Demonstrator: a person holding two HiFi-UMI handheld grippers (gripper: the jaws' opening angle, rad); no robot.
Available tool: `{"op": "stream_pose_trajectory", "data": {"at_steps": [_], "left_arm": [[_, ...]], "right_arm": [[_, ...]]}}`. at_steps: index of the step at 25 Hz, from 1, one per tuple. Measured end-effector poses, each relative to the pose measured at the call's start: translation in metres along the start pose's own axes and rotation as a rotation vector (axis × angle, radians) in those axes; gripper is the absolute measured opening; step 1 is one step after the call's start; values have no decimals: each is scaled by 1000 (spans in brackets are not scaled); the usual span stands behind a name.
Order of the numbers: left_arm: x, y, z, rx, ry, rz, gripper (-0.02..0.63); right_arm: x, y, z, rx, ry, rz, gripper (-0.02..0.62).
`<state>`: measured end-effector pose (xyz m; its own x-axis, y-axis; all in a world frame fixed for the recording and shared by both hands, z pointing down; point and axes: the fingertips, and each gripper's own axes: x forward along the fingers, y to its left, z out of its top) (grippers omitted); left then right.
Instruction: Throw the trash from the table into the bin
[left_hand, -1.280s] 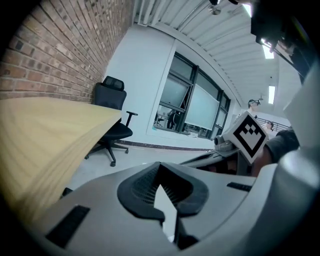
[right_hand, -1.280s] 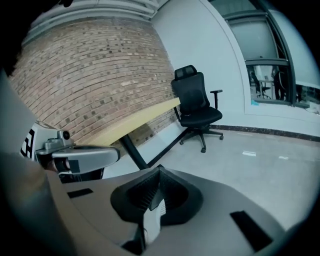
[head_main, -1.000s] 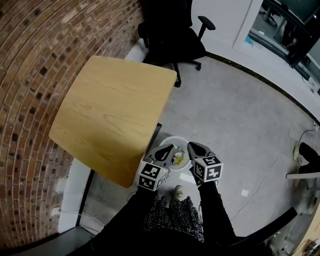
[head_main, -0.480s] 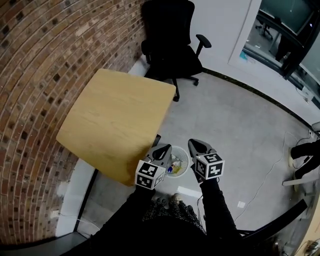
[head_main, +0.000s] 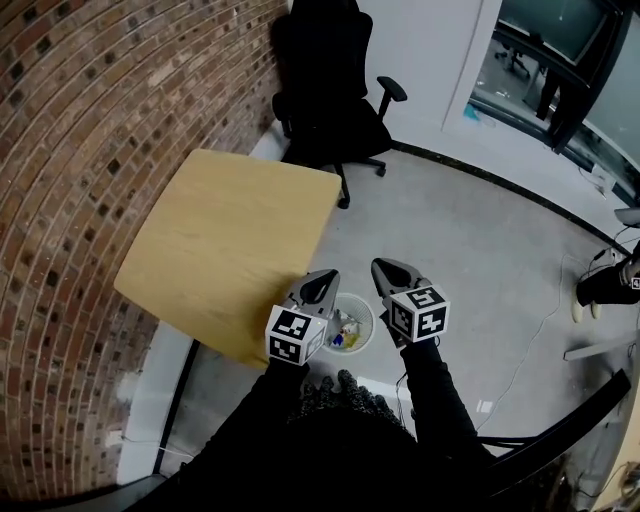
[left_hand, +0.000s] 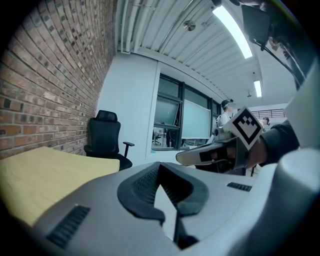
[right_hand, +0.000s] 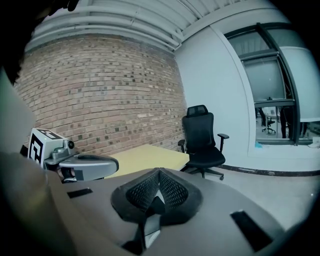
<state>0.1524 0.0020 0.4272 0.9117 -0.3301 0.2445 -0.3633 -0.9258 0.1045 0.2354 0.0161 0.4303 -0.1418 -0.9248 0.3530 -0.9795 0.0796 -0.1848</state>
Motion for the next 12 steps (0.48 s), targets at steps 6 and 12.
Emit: {"op": "stream_pose_trajectory", "data": {"at_steps": [6,12], "left_arm": [[-1,0,3,9,2,-8,5],[-3,4,10,14,-13,-4,6]], "right_arm": [[-7,0,9,-4,-23,2,14],[-13,-9,12,25,-38,-4,14]]}}
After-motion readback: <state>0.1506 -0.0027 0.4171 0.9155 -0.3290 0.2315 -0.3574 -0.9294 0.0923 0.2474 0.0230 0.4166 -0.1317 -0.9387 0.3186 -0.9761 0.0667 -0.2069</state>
